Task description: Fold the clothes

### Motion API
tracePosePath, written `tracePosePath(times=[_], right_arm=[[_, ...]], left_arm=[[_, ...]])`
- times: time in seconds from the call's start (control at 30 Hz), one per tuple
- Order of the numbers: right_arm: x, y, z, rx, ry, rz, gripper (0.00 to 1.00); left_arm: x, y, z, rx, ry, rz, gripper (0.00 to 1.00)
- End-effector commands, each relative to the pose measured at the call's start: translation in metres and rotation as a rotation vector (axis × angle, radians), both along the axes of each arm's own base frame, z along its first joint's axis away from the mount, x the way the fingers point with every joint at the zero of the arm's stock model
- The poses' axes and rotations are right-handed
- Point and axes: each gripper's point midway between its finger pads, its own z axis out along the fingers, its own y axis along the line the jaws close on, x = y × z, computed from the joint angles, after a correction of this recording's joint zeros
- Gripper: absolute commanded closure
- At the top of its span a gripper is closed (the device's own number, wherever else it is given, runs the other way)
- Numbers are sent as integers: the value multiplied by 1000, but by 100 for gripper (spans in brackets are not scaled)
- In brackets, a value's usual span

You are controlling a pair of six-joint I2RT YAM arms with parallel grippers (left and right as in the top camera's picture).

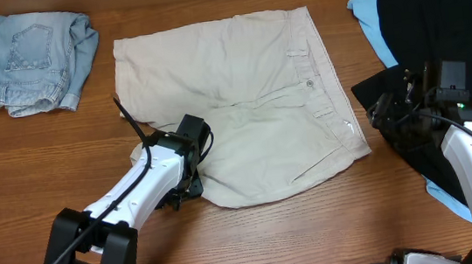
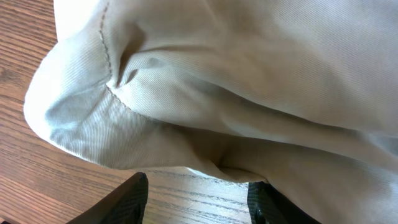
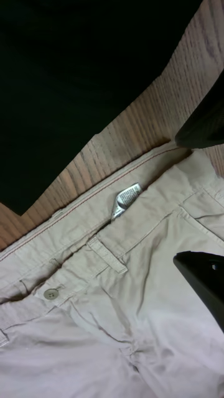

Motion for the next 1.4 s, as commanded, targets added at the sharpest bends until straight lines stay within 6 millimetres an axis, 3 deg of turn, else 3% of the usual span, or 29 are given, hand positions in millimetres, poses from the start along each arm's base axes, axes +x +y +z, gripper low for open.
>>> tracePosePath(times=[0.0, 0.13, 0.5, 0.73, 1.03, 1.23, 1.37], right_arm=[[6, 1, 10, -6, -36, 12, 43], [6, 1, 10, -6, -38, 12, 43], [7, 1, 10, -15, -43, 29, 43], [7, 1, 10, -15, -43, 28, 43], [7, 1, 10, -14, -43, 29, 43], [6, 1, 9, -14, -40, 28, 43], [6, 1, 10, -14, -40, 29, 43]], left_arm=[[6, 1, 1, 8, -19, 15, 45], [6, 1, -5, 3, -32, 16, 46], [28, -8, -10, -36, -135, 21, 71], [40, -15, -3, -65, -168, 21, 49], [42, -35, -2, -169, -145, -27, 50], [51, -47, 19, -179, -149, -77, 49], [57, -53, 22, -183, -174, -118, 41]])
